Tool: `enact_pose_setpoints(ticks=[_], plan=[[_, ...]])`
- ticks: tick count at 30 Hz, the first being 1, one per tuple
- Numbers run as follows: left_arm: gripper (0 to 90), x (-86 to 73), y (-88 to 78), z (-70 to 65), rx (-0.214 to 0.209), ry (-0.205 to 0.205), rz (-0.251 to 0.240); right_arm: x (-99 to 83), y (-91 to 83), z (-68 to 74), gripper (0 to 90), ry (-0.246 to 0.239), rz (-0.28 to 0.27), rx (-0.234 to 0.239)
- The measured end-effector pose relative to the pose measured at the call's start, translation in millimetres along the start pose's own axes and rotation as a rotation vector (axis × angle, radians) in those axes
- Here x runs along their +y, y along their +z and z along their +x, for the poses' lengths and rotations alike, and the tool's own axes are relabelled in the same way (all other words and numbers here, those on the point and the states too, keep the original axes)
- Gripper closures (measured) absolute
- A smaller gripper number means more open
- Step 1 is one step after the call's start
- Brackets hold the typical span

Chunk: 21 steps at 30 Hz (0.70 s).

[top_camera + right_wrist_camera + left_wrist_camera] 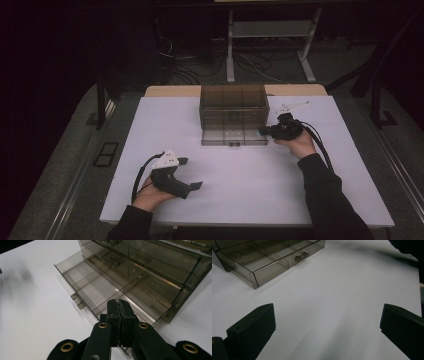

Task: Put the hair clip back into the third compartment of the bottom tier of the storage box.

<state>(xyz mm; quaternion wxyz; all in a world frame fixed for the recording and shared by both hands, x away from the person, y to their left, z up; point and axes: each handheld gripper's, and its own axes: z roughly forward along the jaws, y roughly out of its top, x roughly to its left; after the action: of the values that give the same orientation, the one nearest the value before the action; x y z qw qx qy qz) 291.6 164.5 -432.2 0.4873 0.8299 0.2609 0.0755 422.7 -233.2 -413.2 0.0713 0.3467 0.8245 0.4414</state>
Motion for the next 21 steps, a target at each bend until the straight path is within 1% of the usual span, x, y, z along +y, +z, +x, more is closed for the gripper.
enact_pose_setpoints(ticks=[10,18,21], plan=[[0.0,-0.1,0.5,-1.0,-0.008,0.002,0.001,6.9,16.6,1.5,87.2,0.005,0.014,0.007],[0.0,0.0,-0.5,-0.7,-0.007,0.005,0.0,6.6,30.6,-0.1,87.2,0.017,0.033,0.002],[0.0,0.0,-0.4,-0.8,-0.009,0.004,0.001,4.8,35.3,-0.9,87.2,0.019,0.05,-0.01]])
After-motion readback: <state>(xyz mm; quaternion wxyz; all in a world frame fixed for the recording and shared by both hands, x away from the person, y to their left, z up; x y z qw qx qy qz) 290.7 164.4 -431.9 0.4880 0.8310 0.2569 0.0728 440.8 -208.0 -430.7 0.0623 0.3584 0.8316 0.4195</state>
